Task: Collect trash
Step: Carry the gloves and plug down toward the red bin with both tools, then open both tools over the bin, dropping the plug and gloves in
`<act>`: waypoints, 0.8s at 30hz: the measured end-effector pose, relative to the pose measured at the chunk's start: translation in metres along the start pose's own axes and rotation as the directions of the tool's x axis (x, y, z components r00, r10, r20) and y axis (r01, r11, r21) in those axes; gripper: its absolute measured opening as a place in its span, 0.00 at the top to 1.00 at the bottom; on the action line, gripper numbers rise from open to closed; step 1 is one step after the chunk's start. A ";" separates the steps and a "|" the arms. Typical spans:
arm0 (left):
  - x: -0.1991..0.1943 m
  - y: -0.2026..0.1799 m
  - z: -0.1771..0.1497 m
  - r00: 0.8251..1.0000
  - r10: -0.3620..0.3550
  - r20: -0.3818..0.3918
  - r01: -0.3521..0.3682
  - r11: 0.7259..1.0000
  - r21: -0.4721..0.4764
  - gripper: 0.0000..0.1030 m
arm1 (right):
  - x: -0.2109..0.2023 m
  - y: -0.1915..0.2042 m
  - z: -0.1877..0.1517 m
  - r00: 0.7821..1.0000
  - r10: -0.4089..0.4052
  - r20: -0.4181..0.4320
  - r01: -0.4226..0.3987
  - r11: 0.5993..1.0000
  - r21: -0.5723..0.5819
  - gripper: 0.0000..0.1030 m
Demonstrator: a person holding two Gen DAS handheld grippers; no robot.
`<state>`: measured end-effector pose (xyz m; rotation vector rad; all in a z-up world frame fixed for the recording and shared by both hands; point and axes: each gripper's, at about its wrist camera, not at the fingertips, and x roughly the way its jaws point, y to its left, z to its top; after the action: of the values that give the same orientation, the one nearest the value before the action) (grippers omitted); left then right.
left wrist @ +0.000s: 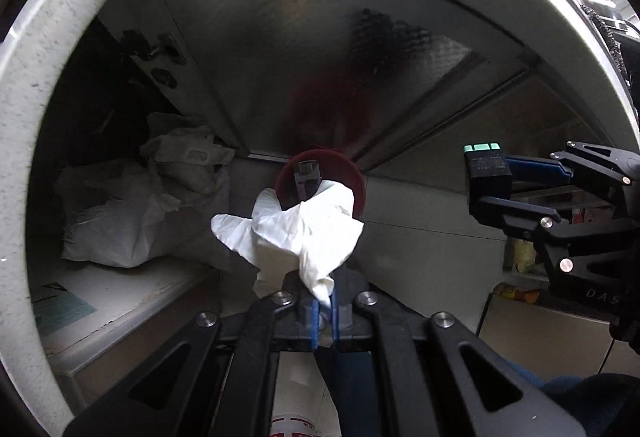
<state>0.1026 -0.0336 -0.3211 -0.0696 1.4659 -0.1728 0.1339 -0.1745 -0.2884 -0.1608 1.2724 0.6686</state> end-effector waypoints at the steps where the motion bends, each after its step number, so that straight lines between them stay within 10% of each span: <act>1: 0.013 0.003 0.000 1.000 0.003 -0.009 -0.003 1.000 -0.001 0.97 | 0.011 -0.001 0.001 1.000 -0.012 -0.006 0.012 1.000 -0.004 0.61; 21: 0.238 0.041 0.010 0.992 -0.051 -0.120 0.047 0.998 -0.035 0.97 | 0.223 -0.050 -0.010 0.992 -0.015 -0.122 0.022 0.998 0.059 0.64; 22: 0.245 0.041 0.011 0.992 -0.045 -0.118 0.042 0.999 -0.029 0.97 | 0.227 -0.053 -0.011 0.991 -0.019 -0.130 0.027 0.998 0.060 0.82; 24: 0.258 0.044 0.013 0.991 -0.056 -0.118 0.053 0.998 -0.030 0.97 | 0.235 -0.061 -0.015 0.990 -0.025 -0.140 0.034 0.998 0.060 0.88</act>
<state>0.1434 -0.0323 -0.5804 -0.1235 1.5858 -0.2044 0.1865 -0.1429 -0.5235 -0.1775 1.4206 0.6003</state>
